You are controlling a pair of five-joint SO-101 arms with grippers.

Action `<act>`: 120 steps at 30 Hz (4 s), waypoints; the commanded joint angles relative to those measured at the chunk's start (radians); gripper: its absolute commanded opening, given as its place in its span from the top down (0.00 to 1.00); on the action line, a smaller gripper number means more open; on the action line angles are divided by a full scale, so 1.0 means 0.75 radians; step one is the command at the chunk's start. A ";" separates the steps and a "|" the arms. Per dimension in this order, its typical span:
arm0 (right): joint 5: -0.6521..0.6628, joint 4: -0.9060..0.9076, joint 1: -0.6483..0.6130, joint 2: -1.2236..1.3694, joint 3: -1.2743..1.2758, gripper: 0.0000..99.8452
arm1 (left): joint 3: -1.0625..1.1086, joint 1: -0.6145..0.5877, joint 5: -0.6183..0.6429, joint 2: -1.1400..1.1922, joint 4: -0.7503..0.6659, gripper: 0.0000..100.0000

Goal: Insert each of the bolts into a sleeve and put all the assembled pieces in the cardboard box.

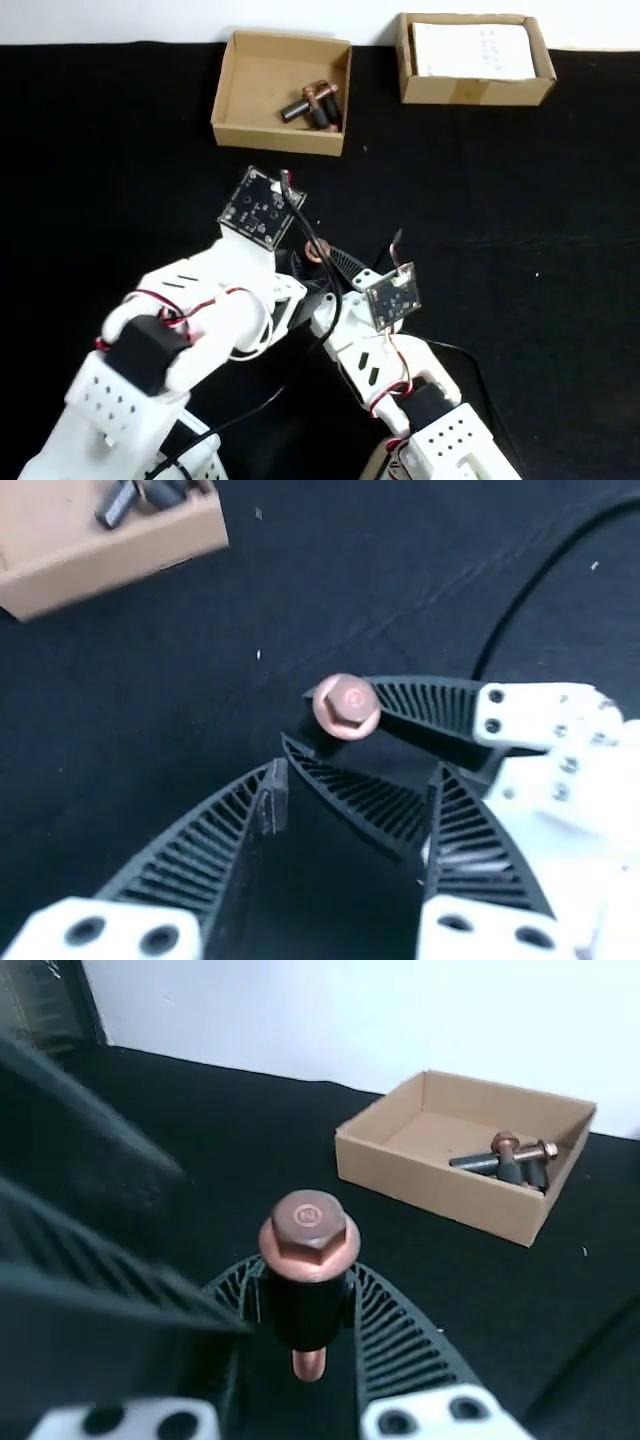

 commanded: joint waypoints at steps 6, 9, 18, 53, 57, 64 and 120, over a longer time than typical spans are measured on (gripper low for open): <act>0.000 0.011 0.226 -0.024 -0.042 0.99 | -0.371 -0.562 0.082 -0.009 -0.086 0.89; -0.002 0.011 0.238 0.017 -0.267 0.99 | -0.283 -0.789 0.082 -0.007 -0.117 0.97; 0.008 -0.173 0.349 0.948 -0.963 0.99 | 0.463 -0.909 0.047 -0.011 -0.405 0.99; 0.213 -0.382 0.271 3.385 -3.231 0.99 | 1.394 -0.952 -0.198 -0.009 -1.645 0.99; 0.213 -0.379 0.271 3.438 -3.252 0.99 | 1.394 -0.952 -0.198 -0.009 -1.645 0.99; 0.211 -0.379 0.271 3.450 -3.246 0.90 | 1.394 -0.952 -0.198 -0.009 -1.645 0.99; -0.029 2.033 0.555 0.774 -1.507 0.99 | 1.425 -0.733 -0.399 -0.870 -0.565 0.99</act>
